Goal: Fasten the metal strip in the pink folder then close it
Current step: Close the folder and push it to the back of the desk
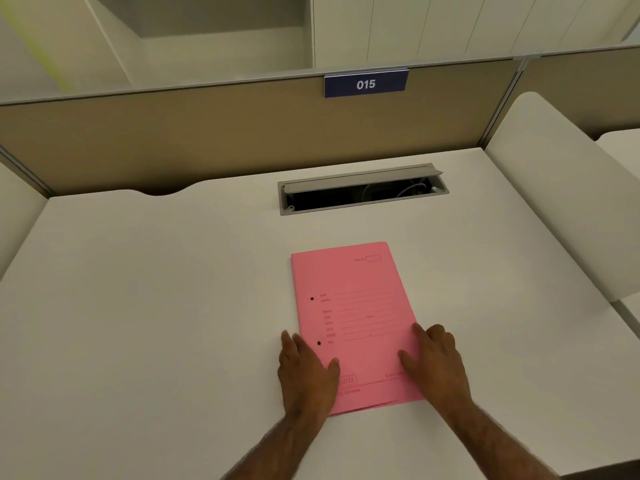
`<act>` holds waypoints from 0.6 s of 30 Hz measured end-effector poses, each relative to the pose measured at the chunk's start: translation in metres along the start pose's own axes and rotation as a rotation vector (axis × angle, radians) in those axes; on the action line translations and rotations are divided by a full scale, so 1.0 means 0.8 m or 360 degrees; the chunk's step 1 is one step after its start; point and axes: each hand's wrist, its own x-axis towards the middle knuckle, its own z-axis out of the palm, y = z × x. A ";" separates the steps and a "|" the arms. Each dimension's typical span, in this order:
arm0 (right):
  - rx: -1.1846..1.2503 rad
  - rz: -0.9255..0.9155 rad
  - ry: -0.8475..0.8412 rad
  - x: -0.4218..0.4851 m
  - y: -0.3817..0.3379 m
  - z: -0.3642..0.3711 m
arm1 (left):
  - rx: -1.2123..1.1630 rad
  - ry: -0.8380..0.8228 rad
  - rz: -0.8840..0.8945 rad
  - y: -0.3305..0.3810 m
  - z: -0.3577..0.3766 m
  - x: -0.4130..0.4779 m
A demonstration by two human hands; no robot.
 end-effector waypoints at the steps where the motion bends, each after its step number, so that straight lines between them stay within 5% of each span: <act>1: -0.0008 0.0007 0.0018 -0.002 -0.002 0.001 | -0.0026 -0.0030 -0.0091 0.000 -0.004 -0.004; 11: 0.0009 0.0084 0.0066 -0.005 -0.021 0.007 | -0.1288 0.0023 -0.0263 0.006 -0.037 -0.005; 18: 0.0777 0.0267 -0.0011 0.024 -0.063 -0.002 | -0.1662 0.0107 -0.0174 -0.012 -0.092 0.014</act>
